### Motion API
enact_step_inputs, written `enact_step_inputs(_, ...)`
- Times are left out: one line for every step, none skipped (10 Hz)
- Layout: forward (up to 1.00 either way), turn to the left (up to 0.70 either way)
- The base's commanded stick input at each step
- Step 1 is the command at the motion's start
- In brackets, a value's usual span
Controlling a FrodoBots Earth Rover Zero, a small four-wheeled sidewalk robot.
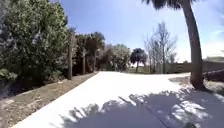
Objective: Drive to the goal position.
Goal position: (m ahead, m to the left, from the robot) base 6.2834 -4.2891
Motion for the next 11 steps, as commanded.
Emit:
enact_step_inputs(0.70,-0.09)
enact_step_inputs(0.70,-0.29)
enact_step_inputs(0.70,-0.35)
enact_step_inputs(0.70,-0.03)
enact_step_inputs(0.70,0.00)
enact_step_inputs(0.70,0.00)
enact_step_inputs(0.70,0.00)
enact_step_inputs(0.70,0.00)
enact_step_inputs(0.70,-0.20)
enact_step_inputs(0.70,-0.35)
enact_step_inputs(0.70,-0.35)
